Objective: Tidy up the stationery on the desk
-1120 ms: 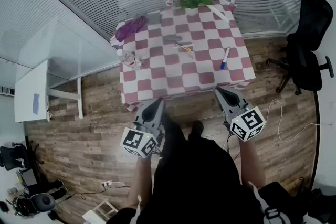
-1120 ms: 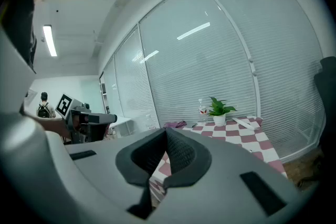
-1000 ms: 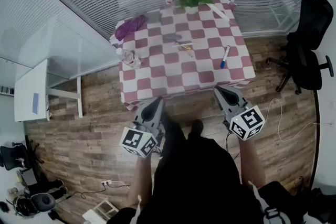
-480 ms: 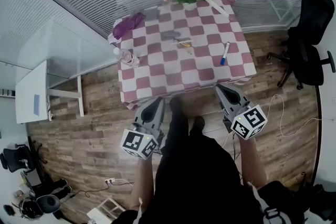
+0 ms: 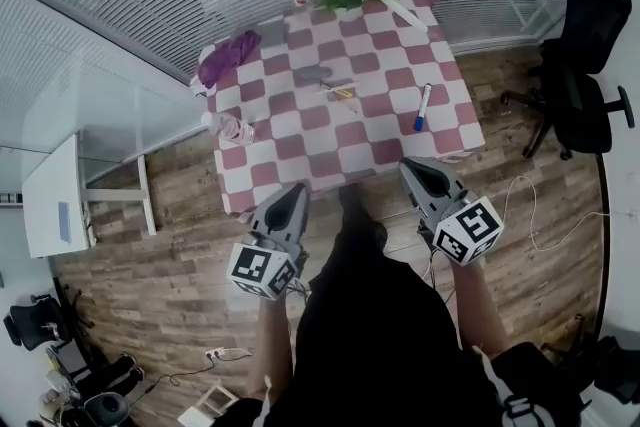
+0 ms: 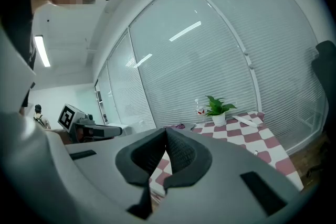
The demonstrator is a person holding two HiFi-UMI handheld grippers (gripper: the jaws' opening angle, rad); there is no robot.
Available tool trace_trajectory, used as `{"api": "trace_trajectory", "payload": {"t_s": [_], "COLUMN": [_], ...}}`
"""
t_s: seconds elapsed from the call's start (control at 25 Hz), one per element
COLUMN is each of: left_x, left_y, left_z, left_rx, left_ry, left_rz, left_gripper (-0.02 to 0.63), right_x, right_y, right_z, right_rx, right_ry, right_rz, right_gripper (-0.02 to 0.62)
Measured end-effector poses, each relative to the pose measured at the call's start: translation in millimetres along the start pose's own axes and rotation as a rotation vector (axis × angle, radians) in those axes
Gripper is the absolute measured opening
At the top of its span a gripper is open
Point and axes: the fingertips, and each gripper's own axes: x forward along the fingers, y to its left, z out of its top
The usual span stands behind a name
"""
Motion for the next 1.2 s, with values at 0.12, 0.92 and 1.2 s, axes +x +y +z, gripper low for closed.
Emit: {"api": "trace_trajectory", "payload": {"t_s": [0.12,0.92,1.2], "left_x": [26,140,167], "left_y": [11,96,121], "left_z": [7,19,0], "left_rx": [0.002,0.058,0.129], "left_ry": [0.014,0.14,0.2], "left_rz": [-0.026,-0.113,-0.092], "left_gripper": [0.034,0.034,0.035], "right_x": [10,91,111], "right_y": [-14,-63,-60], "right_z": [13,38,32], "right_rx": [-0.01,0.015,0.009], "right_ry": [-0.002,0.028,0.094], "right_rz": [-0.019,-0.147,-0.136], "right_gripper": [0.021,0.021,0.02]}}
